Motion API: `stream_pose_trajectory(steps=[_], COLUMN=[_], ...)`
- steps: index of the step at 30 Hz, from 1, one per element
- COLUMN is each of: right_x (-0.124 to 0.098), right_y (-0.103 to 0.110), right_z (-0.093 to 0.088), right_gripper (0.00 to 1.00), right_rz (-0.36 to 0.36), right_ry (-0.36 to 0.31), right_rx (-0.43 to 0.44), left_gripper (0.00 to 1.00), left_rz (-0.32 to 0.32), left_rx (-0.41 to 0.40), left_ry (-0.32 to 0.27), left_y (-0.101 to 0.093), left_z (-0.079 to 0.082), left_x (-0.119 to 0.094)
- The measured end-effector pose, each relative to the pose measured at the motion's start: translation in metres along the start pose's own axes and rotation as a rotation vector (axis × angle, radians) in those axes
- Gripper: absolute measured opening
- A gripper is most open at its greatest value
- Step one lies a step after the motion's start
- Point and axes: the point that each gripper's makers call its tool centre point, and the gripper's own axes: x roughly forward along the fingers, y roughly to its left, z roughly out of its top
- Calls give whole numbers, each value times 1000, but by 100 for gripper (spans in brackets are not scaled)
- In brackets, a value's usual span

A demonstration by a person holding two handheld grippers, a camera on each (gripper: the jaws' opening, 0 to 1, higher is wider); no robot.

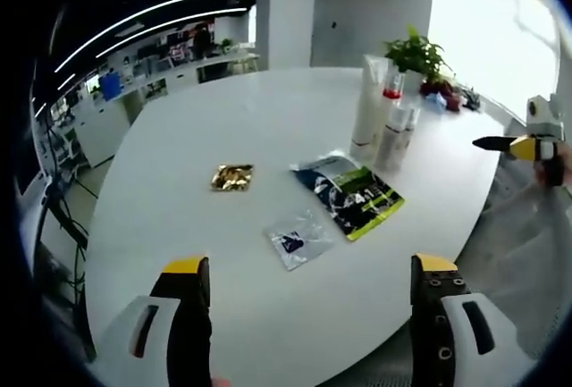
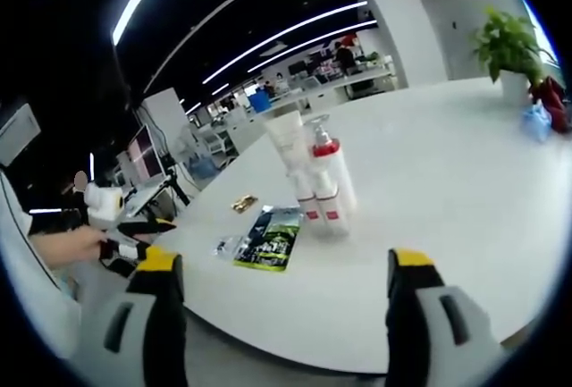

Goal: Arrange the skincare products in the storage area until every visible bottle or jar stands upright without overlapping.

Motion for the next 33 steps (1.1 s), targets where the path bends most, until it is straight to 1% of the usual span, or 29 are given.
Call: stream_pose_trajectory(steps=[18,26,33], right_x=[2,2,3], right_y=[-3,-5,-6], right_z=[-3,-6,-7], right_gripper=[94,94,94], right_rz=[-10,-17,-25], right_ry=[22,37,47], right_rx=[24,27,31], left_gripper=[89,89,88], left_rz=[16,29,36], left_rx=[3,11,29], left_ry=[46,88,117], left_y=[22,39,54], left_z=[11,15,24], left_x=[28,49,70])
